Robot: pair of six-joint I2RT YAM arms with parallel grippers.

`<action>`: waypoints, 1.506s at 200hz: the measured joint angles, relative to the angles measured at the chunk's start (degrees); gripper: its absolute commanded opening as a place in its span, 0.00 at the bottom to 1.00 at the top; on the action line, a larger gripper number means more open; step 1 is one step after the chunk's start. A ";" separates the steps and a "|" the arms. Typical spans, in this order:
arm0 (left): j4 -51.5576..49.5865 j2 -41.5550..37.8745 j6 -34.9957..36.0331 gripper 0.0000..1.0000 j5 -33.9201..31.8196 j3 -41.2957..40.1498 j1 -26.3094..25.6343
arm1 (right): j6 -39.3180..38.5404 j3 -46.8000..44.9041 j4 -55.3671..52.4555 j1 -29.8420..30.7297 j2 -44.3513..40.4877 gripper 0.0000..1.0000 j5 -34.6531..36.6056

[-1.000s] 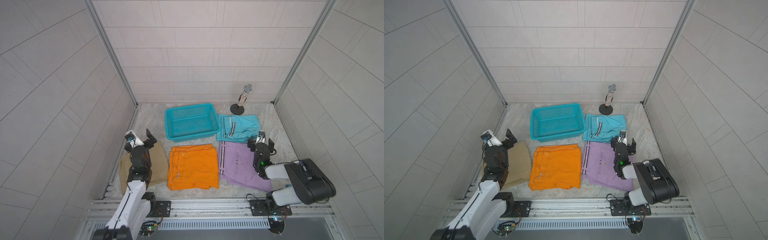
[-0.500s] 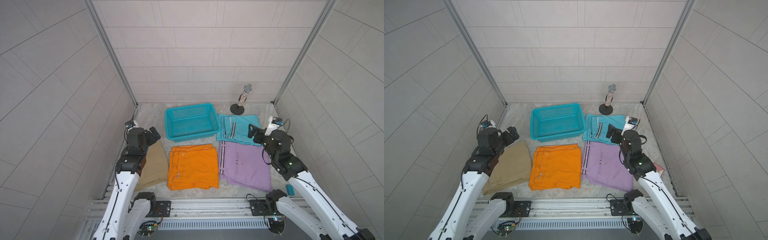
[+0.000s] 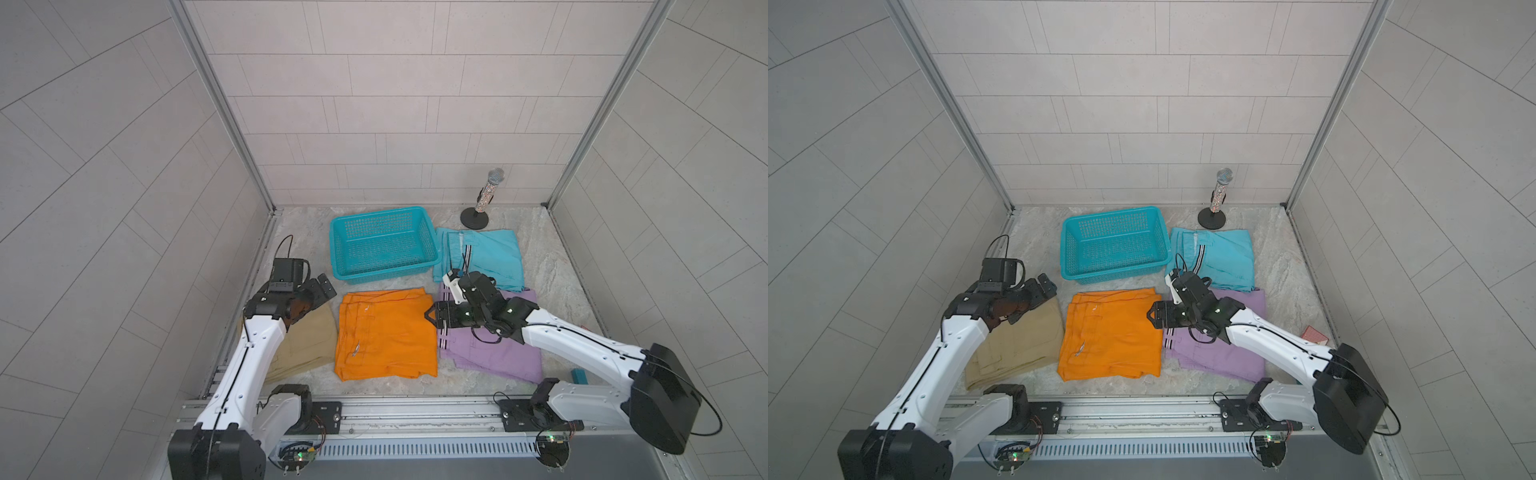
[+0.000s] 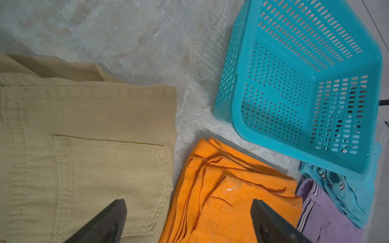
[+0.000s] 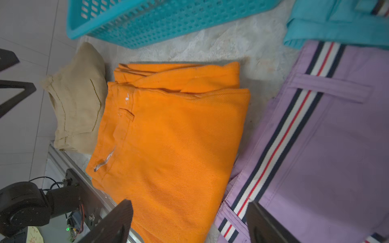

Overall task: Put the folded long pants in the basket
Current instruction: Pick up the long pant at the center of the board.

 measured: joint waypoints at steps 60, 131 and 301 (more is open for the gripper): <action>1.22 -0.15 -0.09 1.00 10.56 -2.56 0.02 | -0.68 1.55 2.27 0.13 9.57 0.83 -2.05; 3.80 -0.04 -0.52 1.00 17.03 -5.14 0.02 | -2.43 9.35 2.56 0.09 24.04 0.68 -2.54; 5.92 1.62 -2.43 0.98 18.58 -7.15 -4.96 | -5.25 6.21 4.52 0.04 21.90 0.00 3.85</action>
